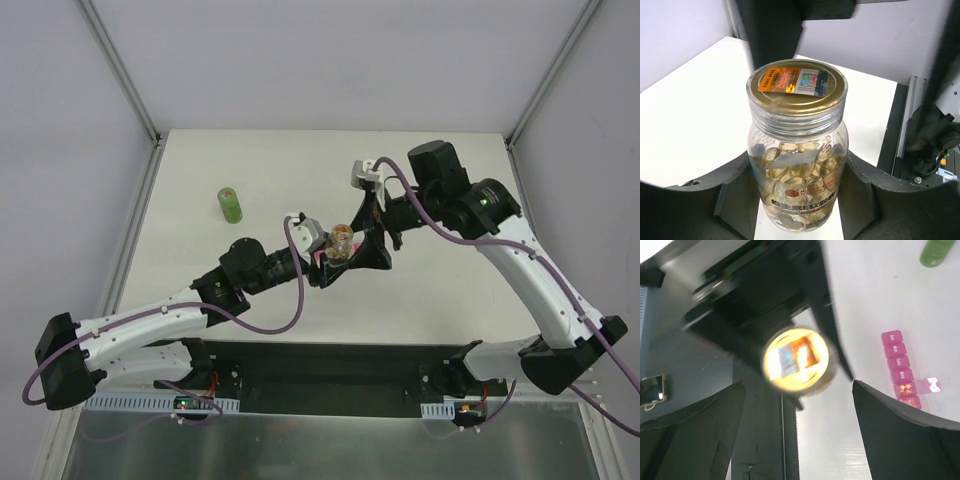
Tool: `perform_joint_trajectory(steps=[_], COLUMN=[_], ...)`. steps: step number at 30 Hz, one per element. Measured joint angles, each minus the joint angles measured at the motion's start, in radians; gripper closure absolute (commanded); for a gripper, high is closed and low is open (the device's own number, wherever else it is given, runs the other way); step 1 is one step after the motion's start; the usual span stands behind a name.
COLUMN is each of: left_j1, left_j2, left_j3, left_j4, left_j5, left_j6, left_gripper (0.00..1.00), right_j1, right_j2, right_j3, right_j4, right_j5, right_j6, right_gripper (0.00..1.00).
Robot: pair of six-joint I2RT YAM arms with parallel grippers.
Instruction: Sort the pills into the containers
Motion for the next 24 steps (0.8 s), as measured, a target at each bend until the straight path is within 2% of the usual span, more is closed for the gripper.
perform_joint_trajectory(steps=[7,13,18,24], left_j1=[0.078,0.131,0.135,0.135], left_j2=[-0.042,-0.042,-0.025,0.022], left_j3=[0.0,0.001,0.038,0.097], left_j4=[-0.033,-0.085,-0.119,-0.135], left_j5=[0.155,0.426,0.652,0.804], left_j6=[-0.063,-0.087,-0.088,-0.092], left_gripper=[1.0,1.0,1.0,1.0], right_j1=[-0.002,-0.001,0.002,0.019], right_j2=[-0.069,-0.101,-0.058,-0.012], right_j3=[0.064,0.113,0.155,0.143], right_j4=[-0.192,-0.378,-0.419,-0.436], right_j5=[-0.11,-0.163,-0.197,-0.228], right_j6=[-0.224,-0.534,-0.715,-0.796], right_gripper=[0.06,0.08,0.08,0.12])
